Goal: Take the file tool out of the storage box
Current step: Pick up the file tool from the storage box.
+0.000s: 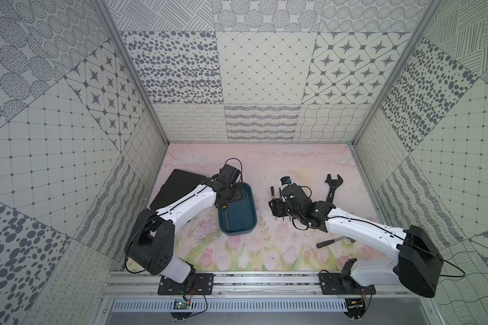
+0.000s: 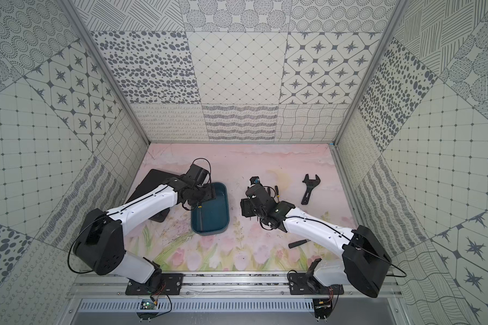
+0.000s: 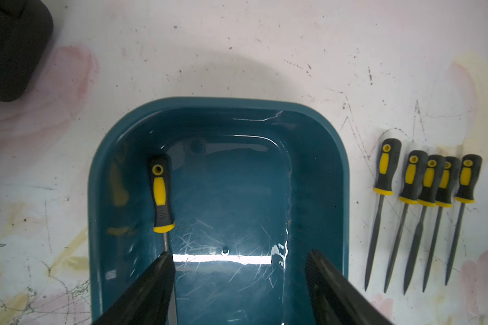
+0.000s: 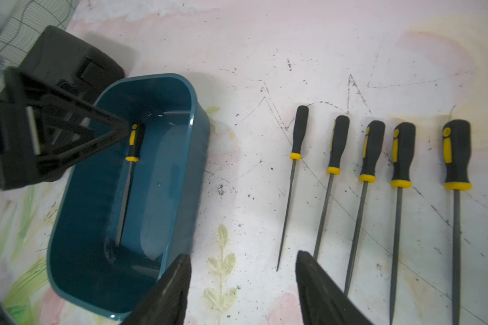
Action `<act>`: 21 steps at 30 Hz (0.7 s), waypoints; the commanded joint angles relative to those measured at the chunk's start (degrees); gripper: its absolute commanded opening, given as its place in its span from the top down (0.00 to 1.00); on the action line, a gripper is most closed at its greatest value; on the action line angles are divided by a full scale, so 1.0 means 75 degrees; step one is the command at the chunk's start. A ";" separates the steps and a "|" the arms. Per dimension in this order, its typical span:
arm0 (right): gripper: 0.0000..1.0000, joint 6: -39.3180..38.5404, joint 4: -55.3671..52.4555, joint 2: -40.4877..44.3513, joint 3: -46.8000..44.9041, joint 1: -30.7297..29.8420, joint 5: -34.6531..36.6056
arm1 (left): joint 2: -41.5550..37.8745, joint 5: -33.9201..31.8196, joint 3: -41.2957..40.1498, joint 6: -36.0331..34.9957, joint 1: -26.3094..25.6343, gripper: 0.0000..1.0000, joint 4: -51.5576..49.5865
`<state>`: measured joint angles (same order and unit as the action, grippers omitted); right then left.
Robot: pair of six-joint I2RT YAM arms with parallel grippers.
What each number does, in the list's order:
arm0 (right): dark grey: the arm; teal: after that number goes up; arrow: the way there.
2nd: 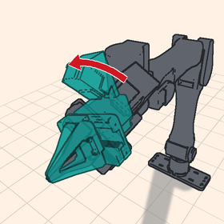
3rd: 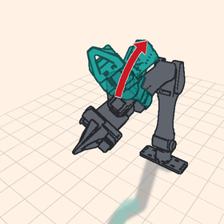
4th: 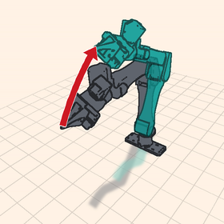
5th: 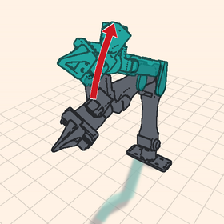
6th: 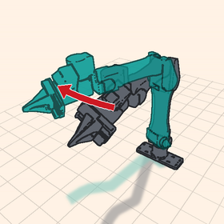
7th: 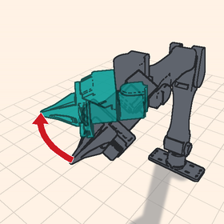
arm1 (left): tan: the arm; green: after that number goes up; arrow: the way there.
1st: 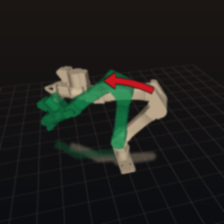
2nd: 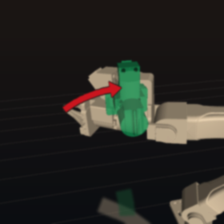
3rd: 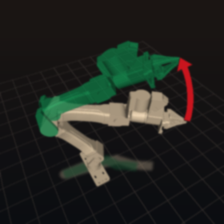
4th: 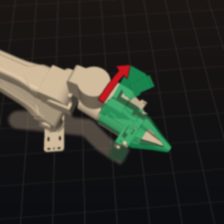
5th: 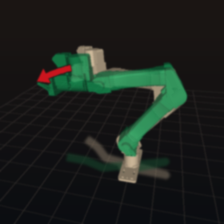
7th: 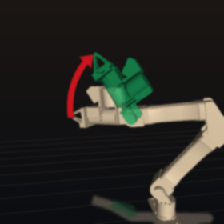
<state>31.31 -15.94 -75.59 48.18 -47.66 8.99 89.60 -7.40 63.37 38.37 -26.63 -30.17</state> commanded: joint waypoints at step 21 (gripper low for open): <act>0.14 -0.0295 0.1009 0.1254 -0.1199 0.0296 -0.1986 | 0.1865 -0.1989 0.1223 -0.0350 -0.0009 0.38 -0.1186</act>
<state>29.34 -11.07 -68.05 39.92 -46.00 -5.32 101.89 -17.28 71.13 36.42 -26.63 -34.96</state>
